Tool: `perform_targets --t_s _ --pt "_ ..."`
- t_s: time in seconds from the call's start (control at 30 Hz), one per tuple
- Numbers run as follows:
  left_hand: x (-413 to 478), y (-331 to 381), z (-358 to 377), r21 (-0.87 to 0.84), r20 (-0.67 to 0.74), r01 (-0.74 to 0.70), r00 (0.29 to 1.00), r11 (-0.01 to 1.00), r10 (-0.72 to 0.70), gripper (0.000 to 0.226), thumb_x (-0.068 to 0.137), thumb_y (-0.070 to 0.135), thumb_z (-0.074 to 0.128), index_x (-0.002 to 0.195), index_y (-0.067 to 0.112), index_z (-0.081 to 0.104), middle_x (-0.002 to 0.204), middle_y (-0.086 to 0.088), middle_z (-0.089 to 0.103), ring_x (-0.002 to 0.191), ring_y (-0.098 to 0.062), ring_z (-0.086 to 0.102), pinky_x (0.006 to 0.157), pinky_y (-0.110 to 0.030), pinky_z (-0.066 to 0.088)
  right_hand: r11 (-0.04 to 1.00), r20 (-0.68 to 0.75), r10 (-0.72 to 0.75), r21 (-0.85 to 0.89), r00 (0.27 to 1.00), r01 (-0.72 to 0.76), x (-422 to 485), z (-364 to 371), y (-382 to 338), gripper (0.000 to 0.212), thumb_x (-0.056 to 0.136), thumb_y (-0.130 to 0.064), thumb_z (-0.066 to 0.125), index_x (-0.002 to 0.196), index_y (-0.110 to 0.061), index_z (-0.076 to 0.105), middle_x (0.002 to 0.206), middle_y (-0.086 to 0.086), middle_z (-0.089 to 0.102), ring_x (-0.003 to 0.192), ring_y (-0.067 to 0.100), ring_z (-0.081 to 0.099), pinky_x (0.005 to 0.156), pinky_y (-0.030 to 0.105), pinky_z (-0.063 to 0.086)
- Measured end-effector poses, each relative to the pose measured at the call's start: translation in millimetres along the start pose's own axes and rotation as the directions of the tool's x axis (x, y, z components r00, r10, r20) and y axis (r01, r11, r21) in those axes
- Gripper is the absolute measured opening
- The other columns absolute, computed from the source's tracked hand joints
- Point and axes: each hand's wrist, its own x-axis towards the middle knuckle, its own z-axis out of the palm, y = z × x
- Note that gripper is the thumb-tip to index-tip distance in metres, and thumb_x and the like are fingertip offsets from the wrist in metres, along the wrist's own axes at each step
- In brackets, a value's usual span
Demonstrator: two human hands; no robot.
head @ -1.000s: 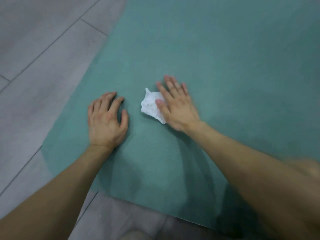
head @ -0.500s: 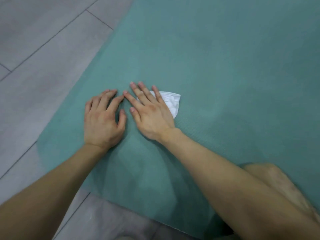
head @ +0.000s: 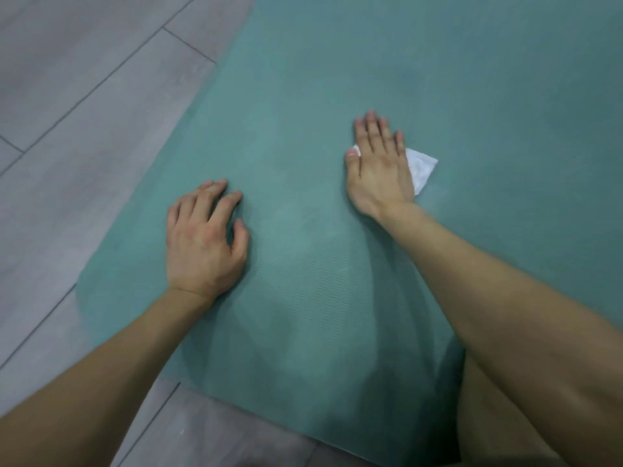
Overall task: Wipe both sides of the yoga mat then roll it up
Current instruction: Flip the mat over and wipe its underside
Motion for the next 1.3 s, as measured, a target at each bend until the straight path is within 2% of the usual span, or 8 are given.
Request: perform_targets --t_s 0.1,0.27,0.47,0.77,0.93,1.03,1.2,1.3 --pt "1.1 -0.8 -2.1 0.0 0.011 -0.012 1.0 1.0 0.012 0.036 0.096 0.025 0.06 0.131 0.015 0.066 0.145 -0.007 0.06 0.136 -0.032 0.053 0.111 -0.049 0.039 0.945 0.046 -0.325 -0.02 0.945 0.326 5.4 9.0 -82.1 0.065 0.108 -0.041 0.019 0.168 -0.016 0.021 0.176 0.005 0.014 0.163 0.021 0.008 0.132 0.044 0.003" --pt "-0.6 -14.0 -3.8 0.006 0.081 -0.078 0.994 0.997 0.077 0.039 0.098 0.031 0.058 0.133 0.015 0.065 0.151 -0.006 0.057 0.14 -0.03 0.051 0.111 -0.049 0.039 0.669 0.182 -0.728 -0.023 0.661 0.743 15.5 14.2 -99.0 0.061 0.109 -0.055 0.021 0.166 -0.035 0.023 0.176 -0.002 0.015 0.163 0.019 0.009 0.132 0.044 0.0" --pt "2.8 -34.6 -14.4 -0.018 0.164 -0.197 0.967 0.98 0.197 0.049 0.099 0.042 0.057 0.14 0.016 0.064 0.158 -0.004 0.051 0.145 -0.027 0.048 0.112 -0.048 0.038 0.934 0.087 -0.35 -0.046 0.933 0.354 28.6 -0.4 -31.7 0.061 0.11 -0.051 0.02 0.168 -0.033 0.016 0.177 -0.003 0.007 0.163 0.015 0.001 0.132 0.049 0.001" --pt "0.0 -36.5 -13.6 -0.037 0.097 -0.136 0.986 0.99 0.139 0.041 0.096 0.031 0.06 0.135 0.018 0.068 0.153 -0.004 0.056 0.142 -0.028 0.051 0.114 -0.049 0.036 0.949 0.083 -0.312 -0.019 0.946 0.315 116.6 2.6 -116.6 0.063 0.11 -0.042 0.016 0.169 -0.019 0.015 0.177 0.003 0.009 0.163 0.02 0.005 0.132 0.046 0.001" --pt "-2.5 -34.3 -17.3 0.062 -0.037 0.144 0.989 0.988 -0.142 0.034 0.093 0.027 0.061 0.124 0.017 0.07 0.138 -0.005 0.063 0.127 -0.032 0.056 0.108 -0.05 0.039 0.688 0.122 -0.722 0.034 0.681 0.725 -41.0 10.6 -119.7 0.061 0.112 -0.041 0.025 0.168 -0.019 0.018 0.176 0.002 0.012 0.163 0.019 0.006 0.132 0.045 0.009" --pt "-4.9 -34.7 -15.9 0.054 -0.065 0.173 0.984 0.984 -0.169 0.032 0.093 0.024 0.061 0.123 0.016 0.07 0.136 -0.006 0.063 0.126 -0.033 0.056 0.108 -0.049 0.039 0.55 0.163 -0.826 0.024 0.539 0.835 -33.5 11.8 -103.6 0.06 0.111 -0.044 0.029 0.168 -0.027 0.02 0.176 0.0 0.013 0.163 0.019 0.006 0.132 0.045 0.006" --pt "-2.3 -34.9 -16.3 0.035 -0.048 0.161 0.986 0.986 -0.159 0.031 0.091 0.022 0.063 0.12 0.013 0.07 0.133 -0.01 0.063 0.124 -0.036 0.056 0.106 -0.05 0.04 0.881 0.139 -0.467 -0.014 0.873 0.473 106.5 5.5 -138.3 0.065 0.107 -0.05 0.019 0.168 -0.029 0.018 0.177 0.003 0.007 0.163 0.019 0.002 0.132 0.046 0.0" --pt "-1.5 -33.0 -17.0 0.021 -0.034 0.164 0.986 0.986 -0.163 0.031 0.091 0.022 0.062 0.12 0.013 0.07 0.133 -0.009 0.063 0.124 -0.035 0.055 0.106 -0.05 0.04 0.868 0.112 -0.491 -0.025 0.864 0.496 92.4 10.5 -168.0 0.066 0.108 -0.042 0.018 0.168 -0.017 0.017 0.177 0.003 0.01 0.163 0.018 0.004 0.132 0.042 -0.001"
